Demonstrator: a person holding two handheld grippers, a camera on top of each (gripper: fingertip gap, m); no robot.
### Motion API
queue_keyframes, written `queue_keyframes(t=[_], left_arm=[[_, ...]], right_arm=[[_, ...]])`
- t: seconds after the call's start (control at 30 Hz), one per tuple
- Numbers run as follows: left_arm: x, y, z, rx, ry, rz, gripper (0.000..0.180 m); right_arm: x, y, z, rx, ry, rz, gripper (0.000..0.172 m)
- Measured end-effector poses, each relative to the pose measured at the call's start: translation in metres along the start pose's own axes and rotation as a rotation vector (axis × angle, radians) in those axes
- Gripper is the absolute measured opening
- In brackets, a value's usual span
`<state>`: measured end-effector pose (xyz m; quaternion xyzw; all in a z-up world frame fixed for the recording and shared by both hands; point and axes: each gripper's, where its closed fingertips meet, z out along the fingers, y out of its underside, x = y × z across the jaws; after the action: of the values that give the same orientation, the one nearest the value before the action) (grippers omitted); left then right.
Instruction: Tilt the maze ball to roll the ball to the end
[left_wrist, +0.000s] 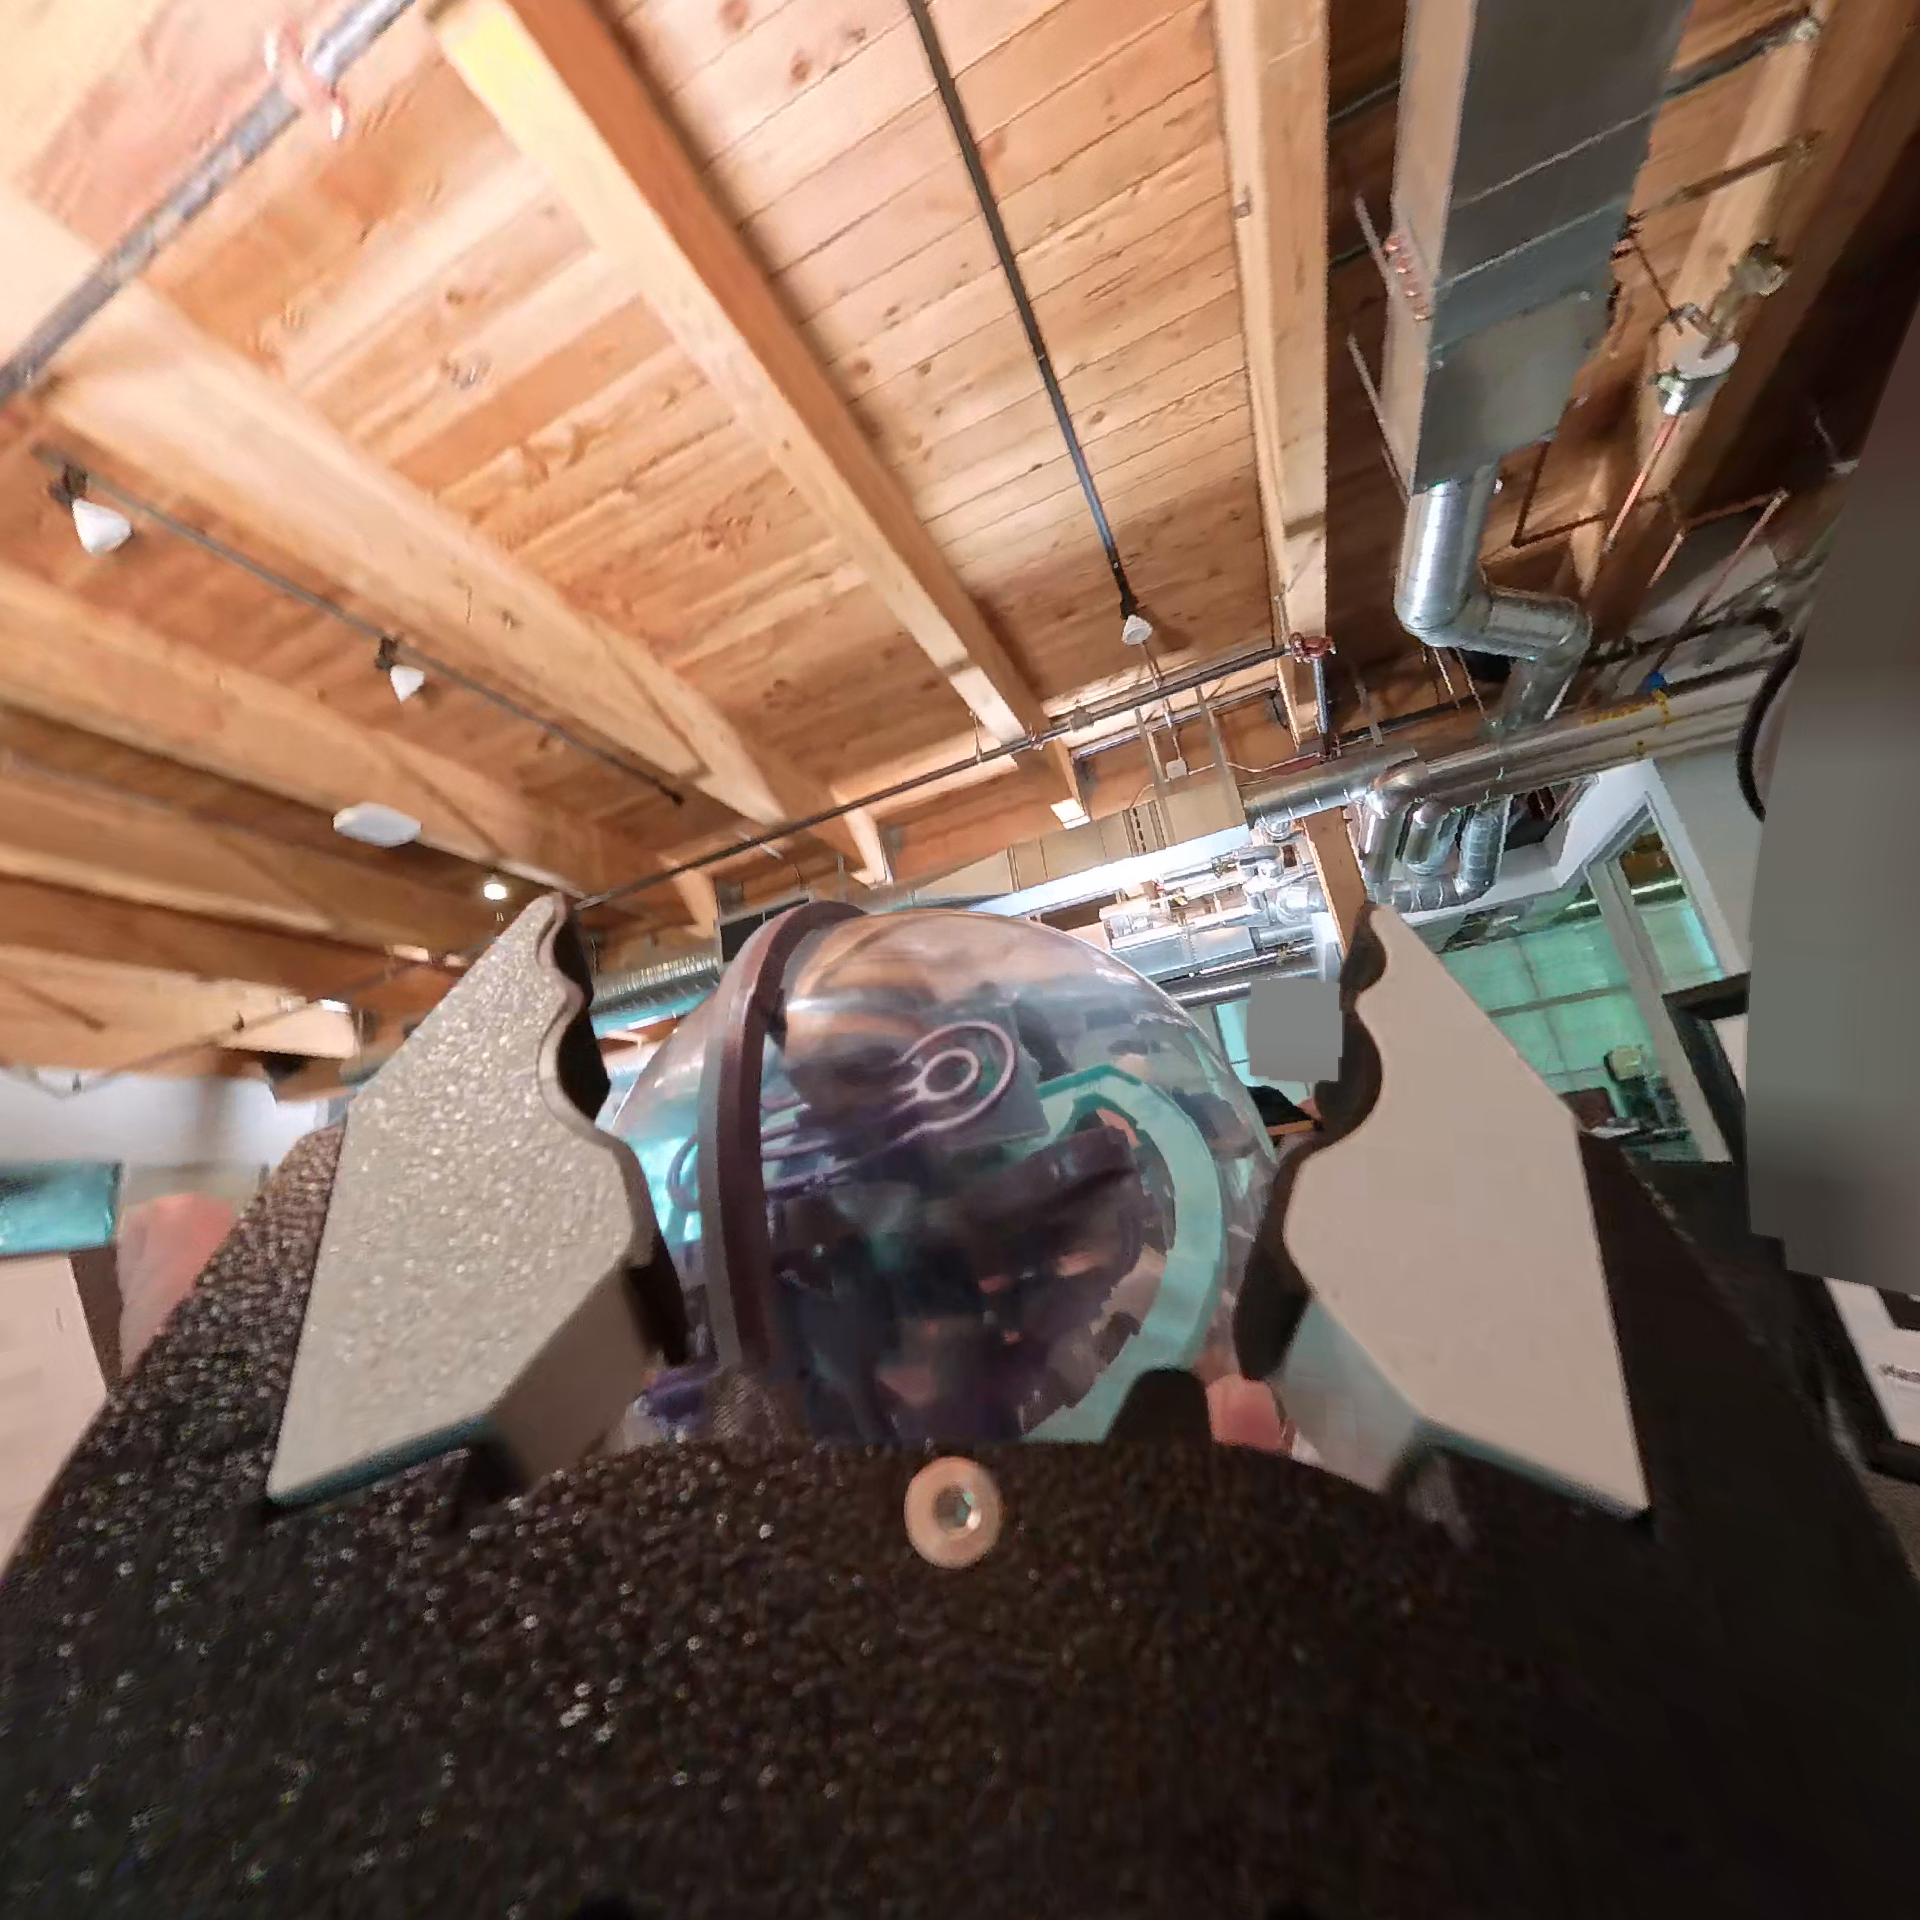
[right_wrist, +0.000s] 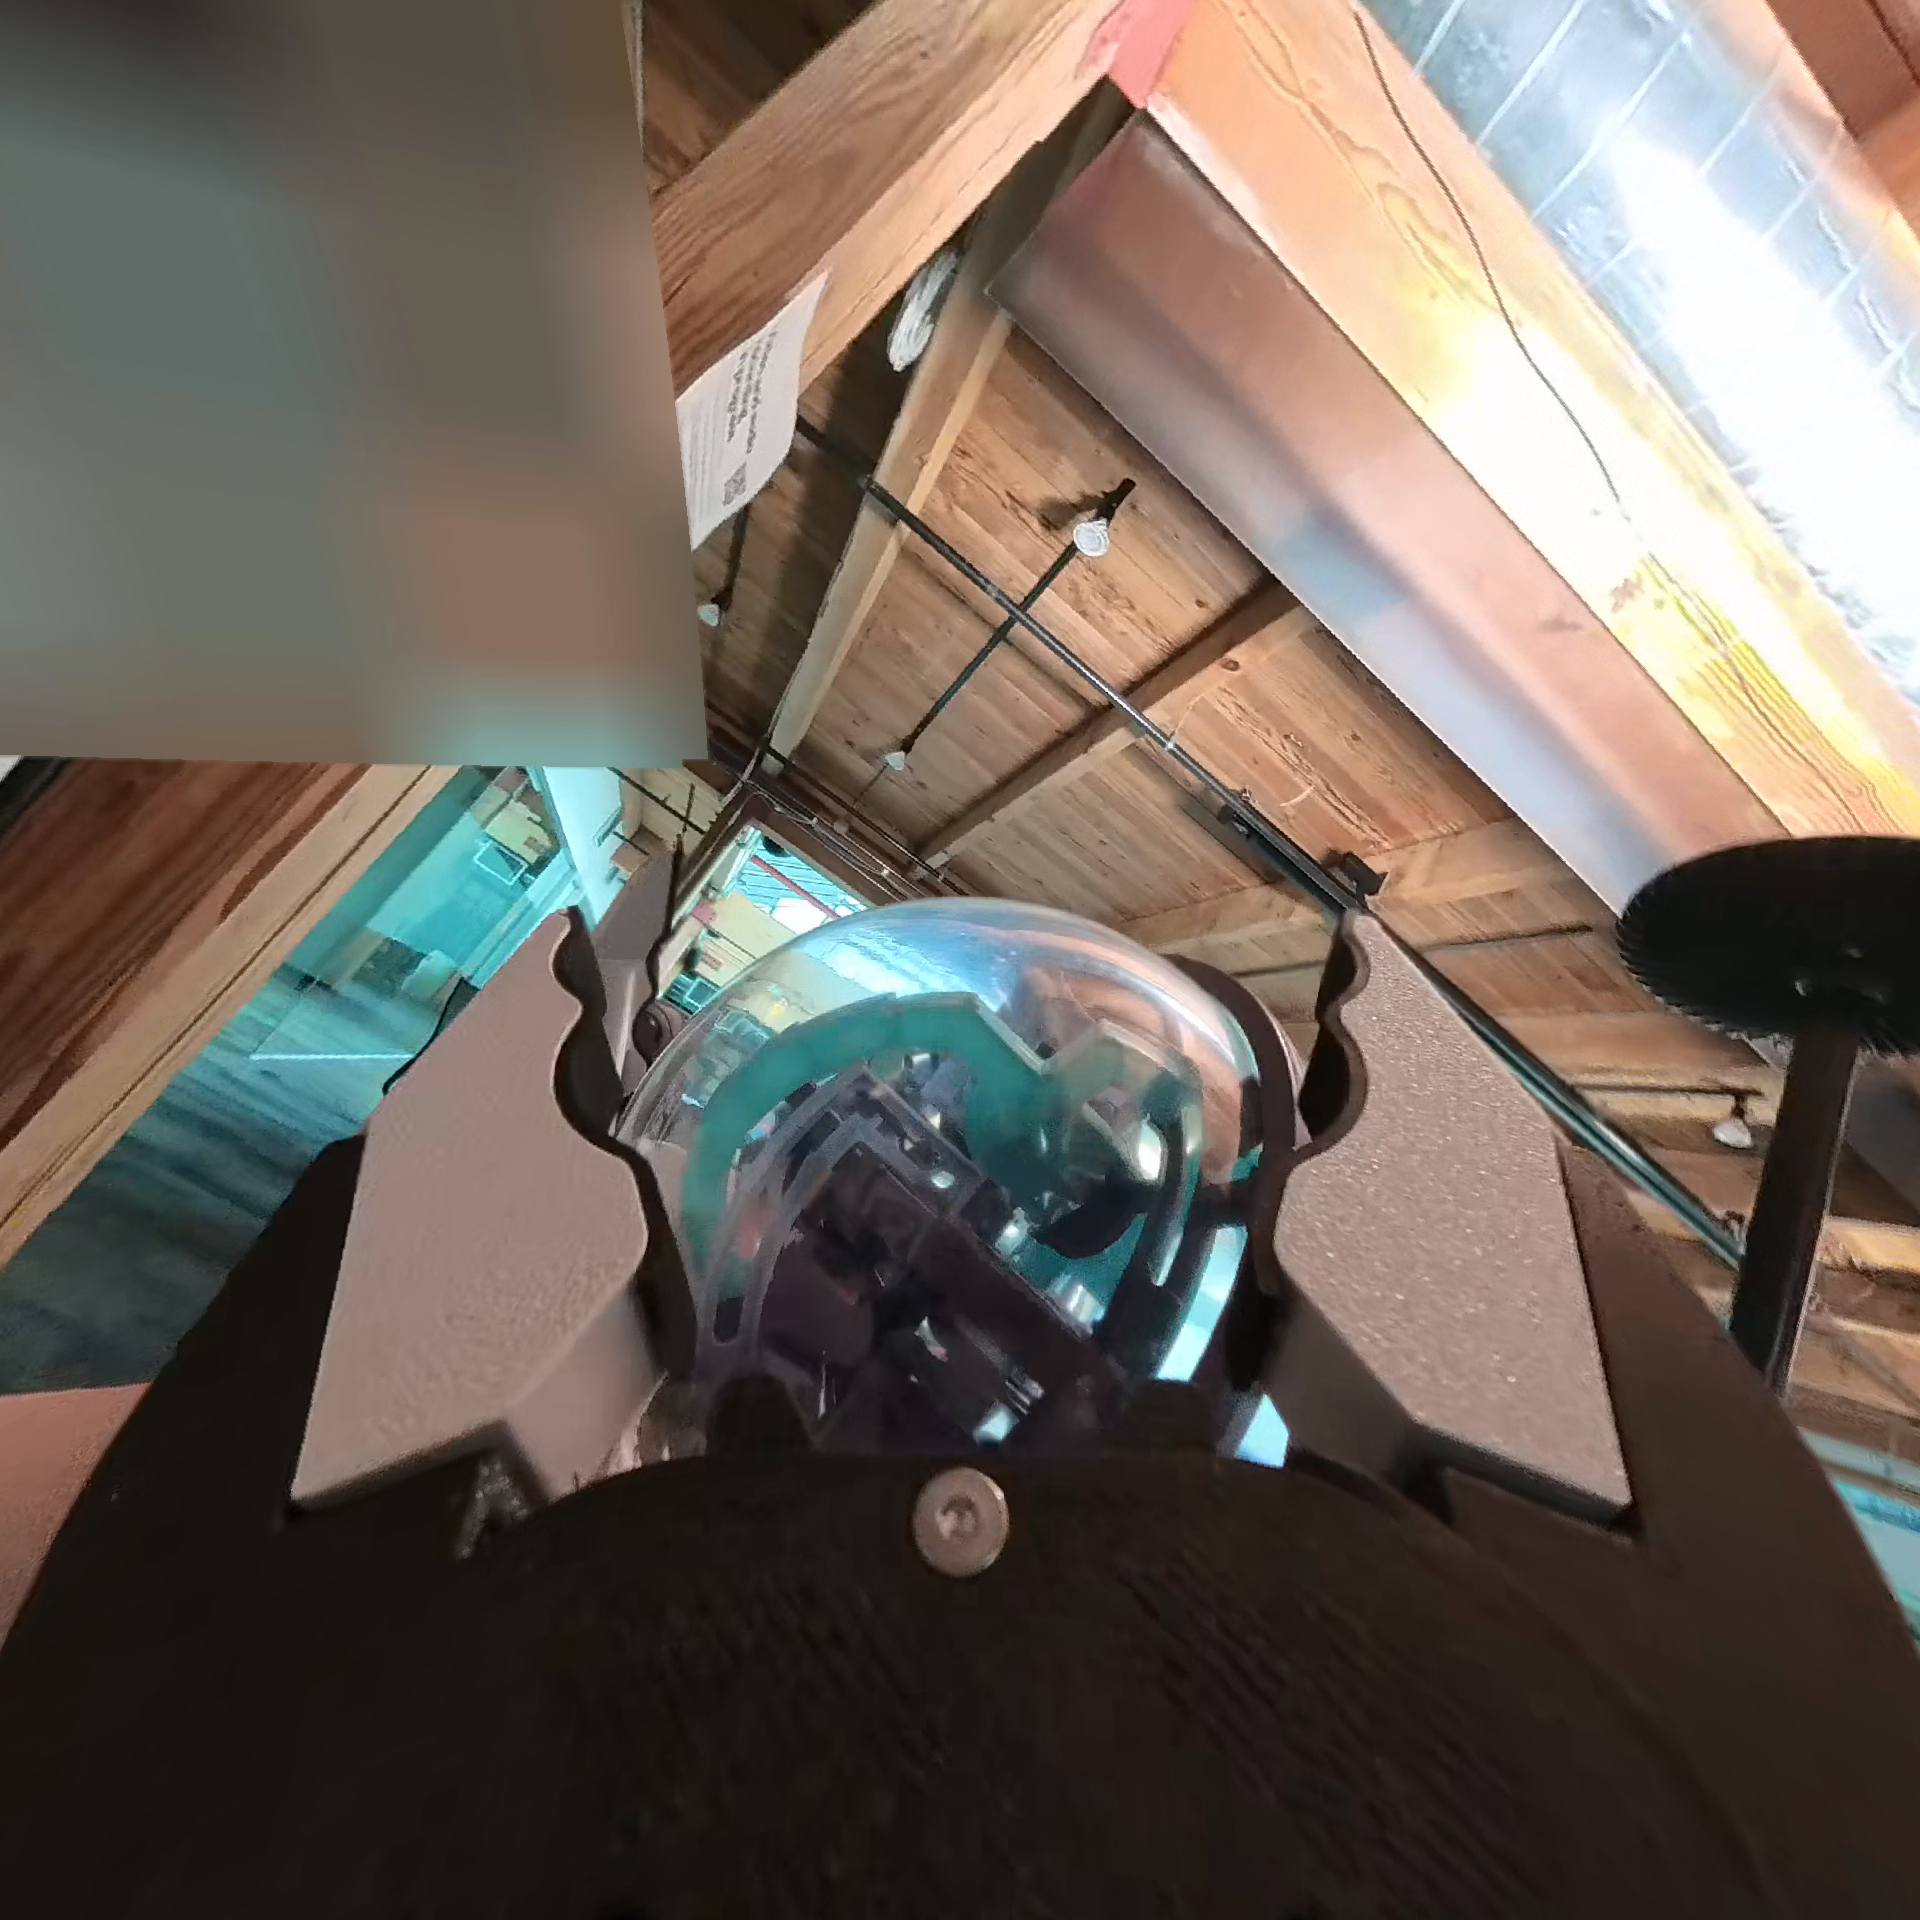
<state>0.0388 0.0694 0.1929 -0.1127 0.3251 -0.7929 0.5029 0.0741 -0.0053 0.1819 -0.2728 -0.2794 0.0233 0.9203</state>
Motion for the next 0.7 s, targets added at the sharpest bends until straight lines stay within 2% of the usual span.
queue_keyframes(t=[0.2, 0.4, 0.7], left_arm=[[0.013, -0.032, 0.003, 0.083, 0.07, 0.098, 0.138], [0.018, -0.049, 0.002, 0.126, 0.091, 0.157, 0.135], [0.04, -0.06, 0.014, 0.159, 0.211, 0.293, 0.132]], right_arm=[[-0.012, -0.01, 0.03, -0.016, -0.121, -0.105, 0.138], [-0.02, -0.006, 0.048, -0.068, -0.176, -0.183, 0.146], [-0.025, -0.024, 0.06, -0.038, -0.227, -0.259, 0.152]])
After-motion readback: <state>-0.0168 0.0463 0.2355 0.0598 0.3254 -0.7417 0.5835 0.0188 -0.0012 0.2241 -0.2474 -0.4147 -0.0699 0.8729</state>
